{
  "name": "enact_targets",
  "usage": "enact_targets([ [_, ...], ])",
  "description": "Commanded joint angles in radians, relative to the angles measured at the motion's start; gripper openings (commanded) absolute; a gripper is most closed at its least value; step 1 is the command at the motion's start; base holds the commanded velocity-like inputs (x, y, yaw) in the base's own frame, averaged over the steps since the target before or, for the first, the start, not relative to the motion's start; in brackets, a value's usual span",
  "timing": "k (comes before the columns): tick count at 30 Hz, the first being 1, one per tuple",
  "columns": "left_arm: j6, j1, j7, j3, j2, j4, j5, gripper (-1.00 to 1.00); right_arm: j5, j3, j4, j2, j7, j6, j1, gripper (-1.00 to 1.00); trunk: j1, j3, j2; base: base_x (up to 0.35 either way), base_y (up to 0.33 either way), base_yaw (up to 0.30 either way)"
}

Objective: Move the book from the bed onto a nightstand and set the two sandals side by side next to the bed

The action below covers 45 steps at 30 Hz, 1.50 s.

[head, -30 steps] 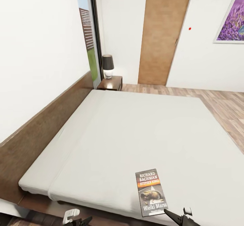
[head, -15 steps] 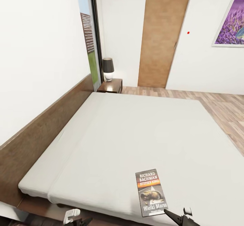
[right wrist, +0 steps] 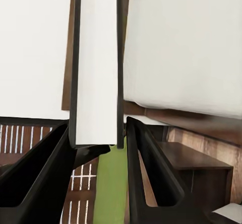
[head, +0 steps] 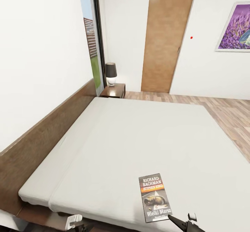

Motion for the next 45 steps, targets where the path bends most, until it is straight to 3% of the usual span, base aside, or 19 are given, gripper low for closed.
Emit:
enact_targets([
  [1, -0.009, -0.001, -0.001, -0.009, 0.0, 0.001, 0.005, 1.0, -0.004, 0.002, 0.0, 0.0, 0.003, 0.011, -0.001, -1.0, 0.0, 0.001, -0.001, 0.0, 0.0, 0.0],
  [45, -0.009, -0.001, -0.003, -0.009, 0.0, 0.0, 0.005, 1.0, -0.004, 0.002, 0.001, 0.0, 0.003, 0.011, 0.0, -1.0, 0.0, 0.072, -0.001, 0.0, 0.0, 0.0],
])
